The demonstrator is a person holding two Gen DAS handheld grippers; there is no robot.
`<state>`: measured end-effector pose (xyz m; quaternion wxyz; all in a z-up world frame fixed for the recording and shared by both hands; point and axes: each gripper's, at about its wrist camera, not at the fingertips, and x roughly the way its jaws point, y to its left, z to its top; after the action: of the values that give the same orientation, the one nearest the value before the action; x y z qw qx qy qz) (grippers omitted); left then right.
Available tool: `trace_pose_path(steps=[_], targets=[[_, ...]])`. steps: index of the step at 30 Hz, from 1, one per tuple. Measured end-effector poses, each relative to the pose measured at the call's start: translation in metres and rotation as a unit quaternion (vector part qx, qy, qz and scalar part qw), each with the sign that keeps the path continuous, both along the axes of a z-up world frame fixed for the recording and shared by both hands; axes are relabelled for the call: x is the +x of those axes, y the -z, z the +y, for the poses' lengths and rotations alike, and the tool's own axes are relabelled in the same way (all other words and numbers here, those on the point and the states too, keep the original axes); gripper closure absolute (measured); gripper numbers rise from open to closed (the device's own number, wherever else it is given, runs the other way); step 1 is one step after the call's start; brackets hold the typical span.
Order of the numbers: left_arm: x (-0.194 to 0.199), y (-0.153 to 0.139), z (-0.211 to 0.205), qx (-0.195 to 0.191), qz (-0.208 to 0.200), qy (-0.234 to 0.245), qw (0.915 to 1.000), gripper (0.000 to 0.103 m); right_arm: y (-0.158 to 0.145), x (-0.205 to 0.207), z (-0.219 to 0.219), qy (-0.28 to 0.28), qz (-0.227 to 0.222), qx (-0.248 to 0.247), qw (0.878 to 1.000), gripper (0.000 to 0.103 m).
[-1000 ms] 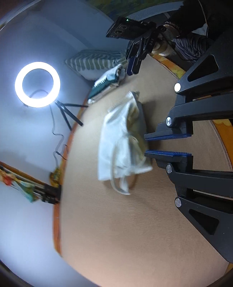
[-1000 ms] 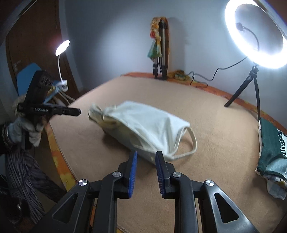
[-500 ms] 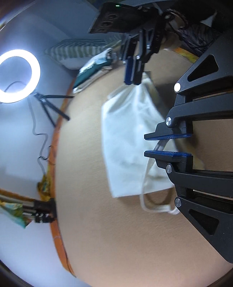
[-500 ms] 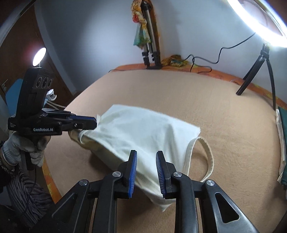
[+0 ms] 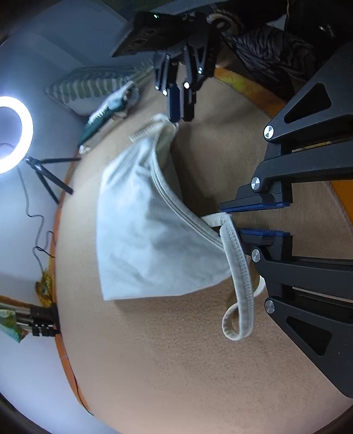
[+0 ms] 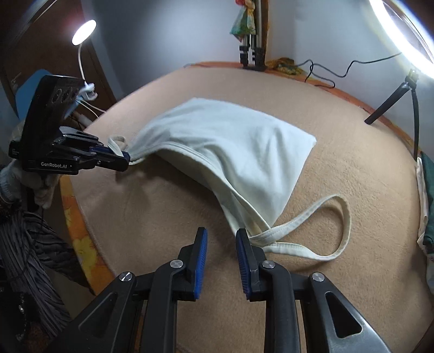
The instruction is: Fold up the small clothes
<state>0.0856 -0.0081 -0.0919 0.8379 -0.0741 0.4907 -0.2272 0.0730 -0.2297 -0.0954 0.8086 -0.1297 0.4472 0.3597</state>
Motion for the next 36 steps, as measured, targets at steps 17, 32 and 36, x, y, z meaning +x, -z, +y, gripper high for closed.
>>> trace_pose_path(steps=[17,32,36], targets=[[0.032,-0.002,-0.006,-0.024,-0.014,-0.036,0.9990,0.093,0.006,0.033,-0.015,0.005,0.090,0.085,0.992,0.073],[0.046,-0.022,-0.058,-0.049,-0.050,0.002,0.9975,0.093,0.002,0.052,-0.044,0.115,0.020,0.033,0.993,0.073],[0.061,-0.015,-0.098,-0.040,-0.043,0.042,0.9974,0.093,0.011,0.058,-0.038,0.109,0.035,-0.010,0.993,0.074]])
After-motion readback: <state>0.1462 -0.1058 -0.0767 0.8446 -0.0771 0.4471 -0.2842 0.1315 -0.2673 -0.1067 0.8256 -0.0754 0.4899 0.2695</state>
